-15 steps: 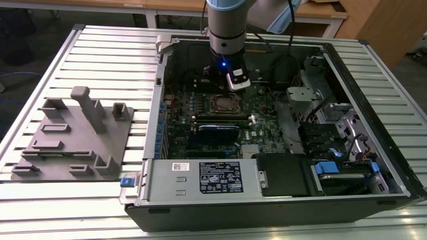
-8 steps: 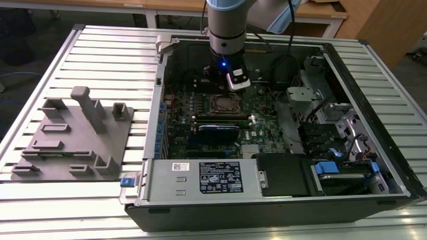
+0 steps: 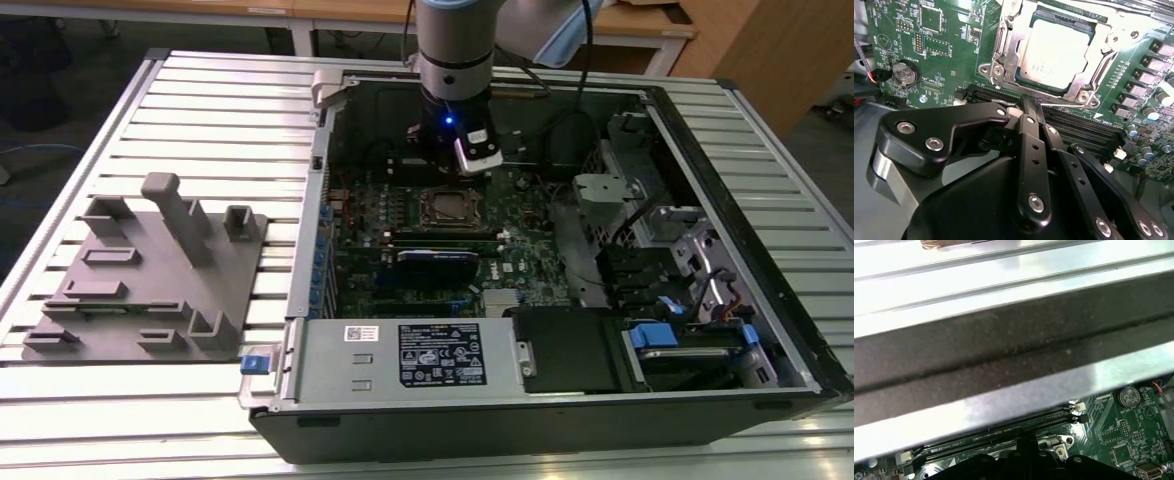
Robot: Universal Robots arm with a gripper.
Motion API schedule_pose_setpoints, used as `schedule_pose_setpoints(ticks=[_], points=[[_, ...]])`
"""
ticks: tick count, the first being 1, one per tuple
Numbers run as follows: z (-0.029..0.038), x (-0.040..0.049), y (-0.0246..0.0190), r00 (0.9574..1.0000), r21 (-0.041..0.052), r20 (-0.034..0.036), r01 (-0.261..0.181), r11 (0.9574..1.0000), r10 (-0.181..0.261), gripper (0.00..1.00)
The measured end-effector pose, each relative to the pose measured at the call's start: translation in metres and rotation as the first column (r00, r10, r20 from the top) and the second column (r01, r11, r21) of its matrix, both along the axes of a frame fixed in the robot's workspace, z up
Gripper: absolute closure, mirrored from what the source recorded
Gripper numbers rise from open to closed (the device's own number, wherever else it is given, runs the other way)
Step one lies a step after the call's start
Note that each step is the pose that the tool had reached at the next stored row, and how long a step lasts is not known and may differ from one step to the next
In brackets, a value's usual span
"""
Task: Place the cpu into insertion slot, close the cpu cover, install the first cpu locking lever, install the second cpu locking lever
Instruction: 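Install the first cpu locking lever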
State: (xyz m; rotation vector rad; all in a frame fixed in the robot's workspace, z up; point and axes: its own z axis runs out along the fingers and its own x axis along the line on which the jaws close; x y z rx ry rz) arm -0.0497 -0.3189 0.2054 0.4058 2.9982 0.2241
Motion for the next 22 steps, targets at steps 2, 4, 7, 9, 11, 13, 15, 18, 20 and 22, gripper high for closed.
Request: schedule_pose_setpoints(ticks=[2, 4, 7, 9, 11, 13, 15, 18, 20, 22], points=[[0.0001, 0.0000, 0.0000, 1.0000, 0.0006, 0.0003, 0.000, 1.0000, 0.000, 0.90], [0.0015, -0.0001, -0.0001, 1.0000, 0.0016, 0.0000, 0.000, 1.0000, 0.000, 0.90], [0.0060, -0.0001, 0.0000, 1.0000, 0.0048, 0.0002, 0.000, 1.0000, 0.000, 0.90], [0.0063, 0.0000, -0.0005, 1.0000, 0.0094, 0.0002, 0.000, 1.0000, 0.000, 0.90], [0.0063, -0.0001, -0.0025, 1.0000, 0.0262, 0.0003, 0.000, 0.9997, 0.000, 0.90], [0.0063, -0.0001, -0.0049, 1.0000, 0.0370, 0.0008, 0.000, 0.9993, 0.000, 0.90], [0.0063, -0.0001, -0.0075, 1.0000, 0.0452, 0.0022, 0.000, 0.9990, 0.000, 0.90], [0.0062, -0.0001, -0.0114, 1.0000, 0.0594, 0.0079, -0.001, 0.9982, 0.000, 0.90], [0.0060, -0.0002, -0.0139, 0.9999, 0.0693, 0.0118, -0.001, 0.9976, 0.000, 0.90], [0.0060, -0.0002, -0.0162, 0.9999, 0.0805, 0.0152, -0.002, 0.9968, 0.000, 0.90]])
